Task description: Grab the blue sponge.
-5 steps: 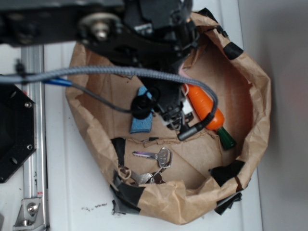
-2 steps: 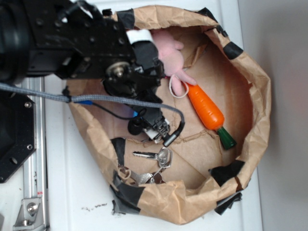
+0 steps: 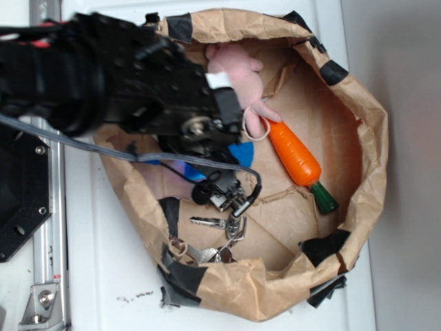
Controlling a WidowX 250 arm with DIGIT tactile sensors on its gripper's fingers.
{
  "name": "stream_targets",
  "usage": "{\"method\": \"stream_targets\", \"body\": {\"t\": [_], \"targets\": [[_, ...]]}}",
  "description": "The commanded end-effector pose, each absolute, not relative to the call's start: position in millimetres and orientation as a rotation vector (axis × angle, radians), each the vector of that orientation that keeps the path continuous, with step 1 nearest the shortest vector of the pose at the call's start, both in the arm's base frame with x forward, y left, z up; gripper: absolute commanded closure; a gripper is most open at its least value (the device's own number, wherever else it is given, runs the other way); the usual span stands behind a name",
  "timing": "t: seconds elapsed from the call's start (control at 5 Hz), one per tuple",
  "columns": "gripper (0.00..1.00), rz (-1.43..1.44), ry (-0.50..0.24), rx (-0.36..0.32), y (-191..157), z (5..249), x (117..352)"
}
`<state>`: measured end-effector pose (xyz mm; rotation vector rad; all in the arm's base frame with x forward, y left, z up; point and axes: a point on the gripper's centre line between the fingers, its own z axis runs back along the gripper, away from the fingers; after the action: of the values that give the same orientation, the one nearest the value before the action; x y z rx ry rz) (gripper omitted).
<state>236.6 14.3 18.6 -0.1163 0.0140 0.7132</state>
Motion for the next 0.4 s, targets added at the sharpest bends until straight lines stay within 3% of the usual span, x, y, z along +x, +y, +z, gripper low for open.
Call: {"method": "stream_targets", "body": {"t": [0.0,0.2], "targets": [[1.00,0.636,-0.008,-0.018,5.5,30.3,242.5],[1.00,0.620,-0.030,-0.015,7.7,34.7,240.5]]}}
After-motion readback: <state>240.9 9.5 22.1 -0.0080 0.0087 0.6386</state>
